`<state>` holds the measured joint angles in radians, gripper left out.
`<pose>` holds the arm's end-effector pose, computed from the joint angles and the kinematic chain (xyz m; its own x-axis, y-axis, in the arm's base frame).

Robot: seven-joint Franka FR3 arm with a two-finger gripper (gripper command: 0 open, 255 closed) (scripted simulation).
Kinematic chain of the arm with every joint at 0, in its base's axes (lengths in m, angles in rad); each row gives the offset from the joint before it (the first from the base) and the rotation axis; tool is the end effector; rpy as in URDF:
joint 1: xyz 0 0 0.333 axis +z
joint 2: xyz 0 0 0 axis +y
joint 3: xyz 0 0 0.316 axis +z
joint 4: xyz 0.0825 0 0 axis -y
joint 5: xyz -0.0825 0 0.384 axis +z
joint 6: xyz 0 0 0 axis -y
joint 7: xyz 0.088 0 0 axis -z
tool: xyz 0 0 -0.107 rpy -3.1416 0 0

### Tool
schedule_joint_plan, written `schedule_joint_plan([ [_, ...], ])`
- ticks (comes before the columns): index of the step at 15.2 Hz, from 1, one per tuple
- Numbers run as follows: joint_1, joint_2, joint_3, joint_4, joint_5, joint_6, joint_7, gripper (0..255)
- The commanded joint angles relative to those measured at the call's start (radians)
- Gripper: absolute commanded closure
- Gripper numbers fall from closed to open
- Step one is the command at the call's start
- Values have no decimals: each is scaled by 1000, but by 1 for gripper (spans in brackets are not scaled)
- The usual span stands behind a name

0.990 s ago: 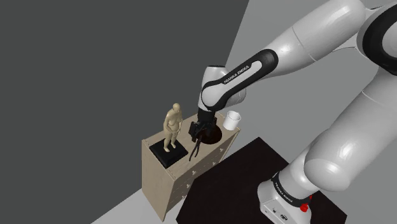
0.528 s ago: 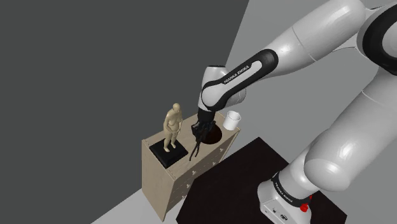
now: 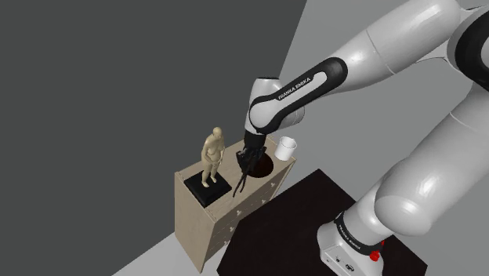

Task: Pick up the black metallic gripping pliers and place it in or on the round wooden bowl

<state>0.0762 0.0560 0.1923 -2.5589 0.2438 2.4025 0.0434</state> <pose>0.4121 0.1162 0.2308 0.9727 0.0413 -0.2282 0.0135 -0.9924 -0.1221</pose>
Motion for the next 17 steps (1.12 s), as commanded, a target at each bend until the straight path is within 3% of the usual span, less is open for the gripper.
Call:
schedule_joint_plan([
  [1, 0, -26, 0, 1, 0, -27, 4, 255],
  [17, -5, -216, -8, 54, -7, -268, 30, 255],
])
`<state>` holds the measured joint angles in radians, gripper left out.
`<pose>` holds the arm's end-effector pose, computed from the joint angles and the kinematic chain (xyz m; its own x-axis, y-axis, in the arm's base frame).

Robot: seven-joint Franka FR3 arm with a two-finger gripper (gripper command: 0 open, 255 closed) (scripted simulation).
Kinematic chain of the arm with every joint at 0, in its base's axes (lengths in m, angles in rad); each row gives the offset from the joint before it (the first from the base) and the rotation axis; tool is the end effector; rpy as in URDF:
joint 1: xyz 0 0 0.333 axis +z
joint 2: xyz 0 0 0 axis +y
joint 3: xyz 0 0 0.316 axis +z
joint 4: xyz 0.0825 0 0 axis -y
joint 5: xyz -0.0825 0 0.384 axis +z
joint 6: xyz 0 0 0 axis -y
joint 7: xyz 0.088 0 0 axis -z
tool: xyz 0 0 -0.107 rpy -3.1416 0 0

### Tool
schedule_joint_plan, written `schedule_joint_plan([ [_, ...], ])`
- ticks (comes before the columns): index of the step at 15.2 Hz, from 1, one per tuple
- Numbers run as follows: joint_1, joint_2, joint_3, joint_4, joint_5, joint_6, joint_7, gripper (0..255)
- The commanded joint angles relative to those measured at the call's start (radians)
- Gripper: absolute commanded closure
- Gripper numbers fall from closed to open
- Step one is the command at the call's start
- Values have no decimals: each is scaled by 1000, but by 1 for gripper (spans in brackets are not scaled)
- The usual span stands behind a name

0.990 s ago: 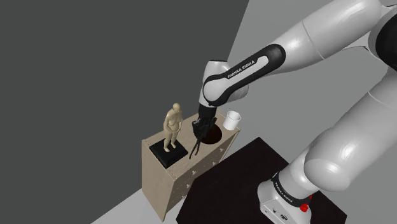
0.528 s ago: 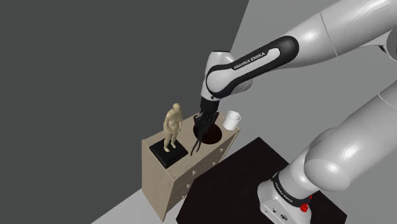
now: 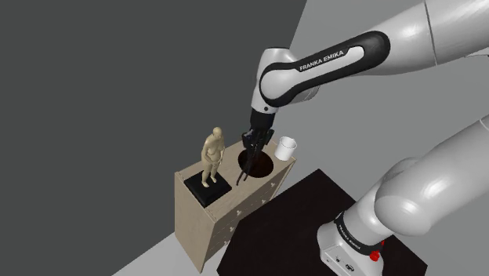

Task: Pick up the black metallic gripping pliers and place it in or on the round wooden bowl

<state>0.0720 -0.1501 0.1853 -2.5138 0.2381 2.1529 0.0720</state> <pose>0.4108 0.1168 0.3185 0.9727 0.0413 -0.2283 0.0135 -0.9924 -0.1221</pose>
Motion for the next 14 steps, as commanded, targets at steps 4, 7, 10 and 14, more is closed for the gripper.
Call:
schedule_joint_plan([
  [4, -2, -39, -4, 25, -4, -64, 7, 255],
  [7, -41, -35, -47, 76, -39, -120, -44, 255],
  [10, -77, -20, -88, 137, -72, -175, -94, 255],
  [14, -121, 14, -137, 233, -109, -247, -159, 255],
])
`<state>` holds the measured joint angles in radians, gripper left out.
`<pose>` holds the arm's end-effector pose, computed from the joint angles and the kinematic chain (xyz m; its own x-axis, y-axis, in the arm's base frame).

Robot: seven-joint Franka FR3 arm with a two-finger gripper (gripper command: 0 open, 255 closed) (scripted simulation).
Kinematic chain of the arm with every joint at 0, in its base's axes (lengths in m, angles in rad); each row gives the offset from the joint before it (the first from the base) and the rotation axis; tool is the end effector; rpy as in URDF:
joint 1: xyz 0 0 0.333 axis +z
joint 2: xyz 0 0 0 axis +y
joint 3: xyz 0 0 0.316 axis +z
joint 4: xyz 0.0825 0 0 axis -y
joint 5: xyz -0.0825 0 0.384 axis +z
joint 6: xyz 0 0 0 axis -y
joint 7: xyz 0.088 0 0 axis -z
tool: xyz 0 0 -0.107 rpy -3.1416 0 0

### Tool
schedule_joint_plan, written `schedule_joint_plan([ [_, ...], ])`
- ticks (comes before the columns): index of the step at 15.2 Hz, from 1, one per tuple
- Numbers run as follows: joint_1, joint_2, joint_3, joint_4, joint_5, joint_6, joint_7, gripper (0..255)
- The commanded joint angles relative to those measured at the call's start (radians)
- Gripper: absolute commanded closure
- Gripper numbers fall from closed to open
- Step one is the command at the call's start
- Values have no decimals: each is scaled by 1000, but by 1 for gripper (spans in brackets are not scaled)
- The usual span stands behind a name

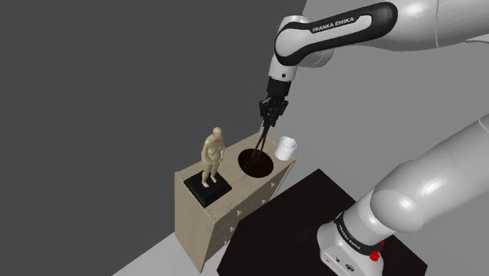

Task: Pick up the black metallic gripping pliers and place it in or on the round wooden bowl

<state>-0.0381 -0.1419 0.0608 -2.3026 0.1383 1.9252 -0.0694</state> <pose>0.4626 0.0203 0.3882 0.9728 0.0405 -0.2280 0.0127 -0.9924 -0.1221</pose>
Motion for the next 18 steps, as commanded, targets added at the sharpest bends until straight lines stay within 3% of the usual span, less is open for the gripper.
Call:
schedule_joint_plan([
  [1, -21, 16, -24, 49, -17, -38, -34, 255],
  [6, -72, 89, -81, 208, -53, -133, -118, 255],
  [18, -71, 154, -80, 115, -46, 24, -131, 255],
])
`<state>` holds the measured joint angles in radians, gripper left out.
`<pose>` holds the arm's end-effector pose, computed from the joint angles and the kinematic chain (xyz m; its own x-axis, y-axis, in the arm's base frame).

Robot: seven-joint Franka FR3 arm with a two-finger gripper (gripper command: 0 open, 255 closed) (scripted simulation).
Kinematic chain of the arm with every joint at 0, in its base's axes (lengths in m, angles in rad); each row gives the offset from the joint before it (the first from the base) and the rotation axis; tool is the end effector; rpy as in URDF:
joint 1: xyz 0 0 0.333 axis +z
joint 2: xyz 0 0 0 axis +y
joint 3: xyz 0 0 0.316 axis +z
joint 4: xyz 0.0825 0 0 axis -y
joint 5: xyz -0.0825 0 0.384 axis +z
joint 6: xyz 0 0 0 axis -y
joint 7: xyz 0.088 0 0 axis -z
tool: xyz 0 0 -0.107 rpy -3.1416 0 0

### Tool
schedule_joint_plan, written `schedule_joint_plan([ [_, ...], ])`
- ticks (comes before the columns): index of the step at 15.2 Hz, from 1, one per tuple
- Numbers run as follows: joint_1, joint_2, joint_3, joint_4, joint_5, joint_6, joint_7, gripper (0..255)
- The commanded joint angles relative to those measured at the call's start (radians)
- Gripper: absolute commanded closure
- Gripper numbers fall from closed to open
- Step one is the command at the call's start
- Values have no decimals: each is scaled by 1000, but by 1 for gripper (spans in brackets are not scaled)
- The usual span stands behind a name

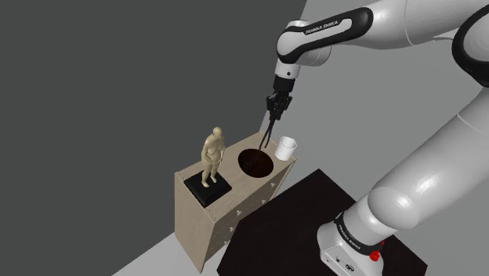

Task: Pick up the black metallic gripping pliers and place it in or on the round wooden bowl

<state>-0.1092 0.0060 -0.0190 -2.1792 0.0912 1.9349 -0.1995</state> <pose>0.5013 -0.0583 0.3693 0.9725 0.0416 -0.2292 0.0136 -0.9924 -0.1222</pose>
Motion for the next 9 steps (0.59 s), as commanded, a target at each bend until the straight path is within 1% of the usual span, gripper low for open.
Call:
schedule_joint_plan([
  [1, 0, 12, 0, -15, 1, 28, -2, 255],
  [9, 1, 73, 1, -58, 8, 131, -13, 255],
])
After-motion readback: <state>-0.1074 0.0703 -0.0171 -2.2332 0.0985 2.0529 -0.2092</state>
